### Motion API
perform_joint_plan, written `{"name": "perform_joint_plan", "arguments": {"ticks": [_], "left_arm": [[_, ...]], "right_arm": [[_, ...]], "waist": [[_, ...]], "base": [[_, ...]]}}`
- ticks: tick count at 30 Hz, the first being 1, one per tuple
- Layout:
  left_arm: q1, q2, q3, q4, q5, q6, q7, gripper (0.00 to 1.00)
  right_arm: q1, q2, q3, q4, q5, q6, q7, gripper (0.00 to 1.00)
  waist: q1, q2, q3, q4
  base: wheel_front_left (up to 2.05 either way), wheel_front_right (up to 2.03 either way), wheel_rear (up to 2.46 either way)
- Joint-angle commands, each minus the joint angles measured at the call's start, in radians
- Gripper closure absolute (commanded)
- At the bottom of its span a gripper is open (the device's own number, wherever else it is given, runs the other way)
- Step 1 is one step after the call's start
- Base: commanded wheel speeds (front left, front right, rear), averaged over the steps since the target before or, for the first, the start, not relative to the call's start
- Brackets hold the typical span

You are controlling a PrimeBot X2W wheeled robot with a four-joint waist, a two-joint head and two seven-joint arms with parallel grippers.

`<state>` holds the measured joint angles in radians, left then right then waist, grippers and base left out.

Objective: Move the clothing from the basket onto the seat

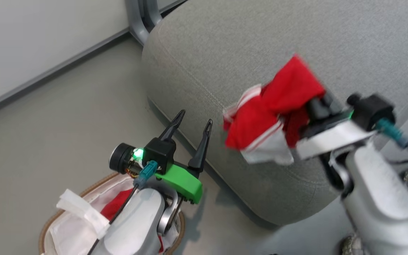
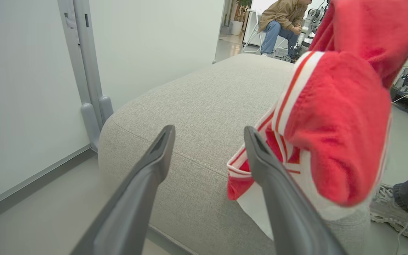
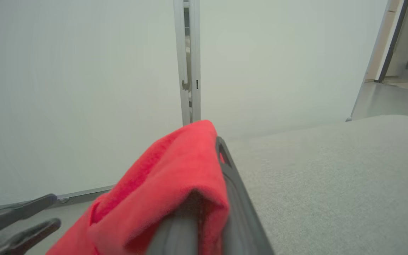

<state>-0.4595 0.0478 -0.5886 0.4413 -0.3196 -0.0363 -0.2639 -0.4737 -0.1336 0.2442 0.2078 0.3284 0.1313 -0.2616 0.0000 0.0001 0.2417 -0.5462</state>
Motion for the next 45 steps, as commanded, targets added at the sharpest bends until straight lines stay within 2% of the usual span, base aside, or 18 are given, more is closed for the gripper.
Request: {"name": "perform_joint_plan", "arguments": {"ticks": [1,11,17,23,27,31,36,37,38,39,40,45], "left_arm": [[-0.03,0.006,0.002,-0.003,0.011,-0.007,-0.001,0.0],[-0.137,0.005,-0.001,-0.037,0.083,-0.022,-0.001,0.0],[-0.183,0.005,-0.017,-0.047,0.1,-0.02,-0.001,0.0],[-0.206,0.005,-0.022,-0.051,0.107,-0.006,-0.001,0.0],[-0.203,0.005,-0.016,-0.052,0.114,0.001,-0.001,0.0],[-0.19,0.005,-0.004,-0.05,0.117,0.001,-0.001,0.0],[-0.162,0.005,0.013,-0.047,0.111,0.0,-0.001,0.0],[-0.159,0.004,0.018,-0.045,0.11,0.0,-0.001,0.0],[-0.156,0.004,0.023,-0.045,0.109,0.0,-0.001,0.0],[-0.151,0.004,0.028,-0.044,0.107,-0.001,-0.001,0.0],[-0.145,0.005,0.033,-0.041,0.106,-0.003,-0.001,0.0],[-0.113,0.005,0.058,-0.034,0.099,-0.005,-0.001,0.0]], "right_arm": [[-0.048,-0.018,-0.013,0.007,0.005,-0.001,-0.005,1.0],[-0.381,-0.182,-0.09,0.097,-0.047,-0.001,-0.005,1.0],[-0.504,-0.241,-0.154,0.186,-0.055,-0.001,-0.005,1.0],[-0.557,-0.259,-0.26,0.294,-0.077,-0.001,-0.005,1.0],[-0.537,-0.257,-0.323,0.375,-0.126,-0.001,-0.005,1.0],[-0.498,-0.235,-0.383,0.446,-0.175,-0.001,-0.005,1.0],[-0.444,-0.2,-0.439,0.478,-0.204,-0.001,-0.005,1.0],[-0.433,-0.194,-0.446,0.475,-0.209,-0.001,-0.005,0.94],[-0.426,-0.188,-0.452,0.47,-0.209,-0.001,-0.005,0.74],[-0.414,-0.182,-0.455,0.464,-0.209,-0.001,-0.005,0.09],[-0.399,-0.172,-0.457,0.461,-0.204,-0.001,-0.005,0.0],[-0.312,-0.153,-0.453,0.425,-0.186,-0.001,-0.005,0.0]], "waist": [[0.0,-0.0001,0.074,0.038],[0.0,-0.0001,0.265,0.172],[0.0,-0.0001,0.357,0.237],[0.0,-0.0001,0.425,0.292],[0.0,-0.0001,0.451,0.318],[0.0,-0.0001,0.458,0.329],[0.0,-0.0001,0.437,0.328],[0.0,-0.0001,0.43,0.326],[0.0,-0.0001,0.423,0.324],[0.0,-0.0001,0.415,0.321],[0.0,-0.0001,0.405,0.319],[0.0,-0.0001,0.344,0.31]], "base": [[0.0,0.0,0.0],[0.0,0.0,0.0],[0.0,0.0,0.0],[0.0,0.0,0.0],[0.0,0.0,0.0],[0.0,0.0,0.0],[0.0,0.0,0.0],[0.0,0.0,0.0],[0.0,0.0,0.0],[0.0,0.0,0.0],[0.0,0.0,0.0],[0.0,0.0,0.0]]}}
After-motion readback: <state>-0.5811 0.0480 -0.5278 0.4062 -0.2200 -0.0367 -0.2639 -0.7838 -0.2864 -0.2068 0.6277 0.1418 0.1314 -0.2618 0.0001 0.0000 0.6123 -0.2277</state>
